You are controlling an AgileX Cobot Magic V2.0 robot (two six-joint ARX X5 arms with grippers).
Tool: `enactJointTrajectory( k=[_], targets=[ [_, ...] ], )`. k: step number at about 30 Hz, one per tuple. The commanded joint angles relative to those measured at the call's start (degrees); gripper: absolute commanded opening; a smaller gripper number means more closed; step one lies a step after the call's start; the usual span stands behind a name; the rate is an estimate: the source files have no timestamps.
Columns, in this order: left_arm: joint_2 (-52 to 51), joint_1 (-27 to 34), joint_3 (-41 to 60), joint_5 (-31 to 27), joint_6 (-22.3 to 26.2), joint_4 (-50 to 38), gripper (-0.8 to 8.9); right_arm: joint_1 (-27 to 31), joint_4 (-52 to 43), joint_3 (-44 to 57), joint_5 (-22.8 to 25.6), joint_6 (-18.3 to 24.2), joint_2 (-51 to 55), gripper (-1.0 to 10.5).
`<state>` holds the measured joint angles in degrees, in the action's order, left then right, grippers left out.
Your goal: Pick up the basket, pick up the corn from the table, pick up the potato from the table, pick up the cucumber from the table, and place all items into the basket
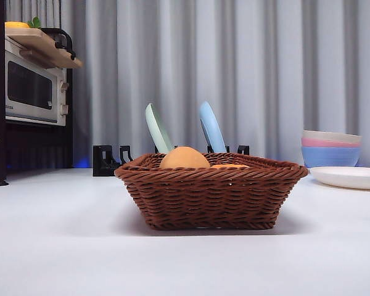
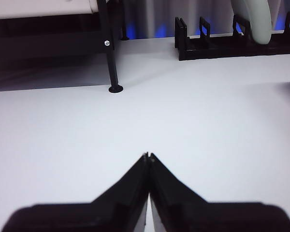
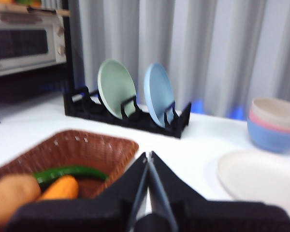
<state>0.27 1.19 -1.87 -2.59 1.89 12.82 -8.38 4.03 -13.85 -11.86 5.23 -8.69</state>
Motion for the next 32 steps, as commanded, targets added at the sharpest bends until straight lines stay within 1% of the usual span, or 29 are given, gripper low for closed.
enactJointTrajectory(
  k=[1,4,6,9,11,17,19,32],
  targets=[
    [-0.15,0.17,0.87,-0.09,-0.37,-0.37,-0.03,0.07,-0.98,6.14,0.48,-1.09,2.69,0.0],
    [-0.15,0.17,0.87,-0.09,-0.37,-0.37,-0.03,0.0,-1.01,10.23,3.06,-3.54,4.74,0.0],
    [-0.15,0.17,0.87,-0.09,-0.37,-0.37,-0.03,-0.04,-0.98,11.87,3.37,-4.7,5.77,0.0],
    [-0.15,0.17,0.87,-0.09,-0.37,-0.37,-0.03,-0.15,-0.98,13.44,3.37,-5.05,7.26,0.0],
    [-0.15,0.17,0.87,-0.09,-0.37,-0.37,-0.03,-0.57,0.83,13.51,3.78,-5.18,8.11,0.0],
    [-0.15,0.17,0.87,-0.09,-0.37,-0.37,-0.03,-1.95,5.14,13.51,9.33,-6.21,8.66,0.0],
    [-0.15,0.17,0.87,-0.09,-0.39,-0.37,-0.03,-1.92,6.34,13.46,9.2,-7.17,8.61,0.0],
    [-0.15,0.17,0.87,-0.09,-0.37,-0.37,-0.03,-1.92,6.36,13.42,9.25,-7.13,8.31,0.0]
  ],
)
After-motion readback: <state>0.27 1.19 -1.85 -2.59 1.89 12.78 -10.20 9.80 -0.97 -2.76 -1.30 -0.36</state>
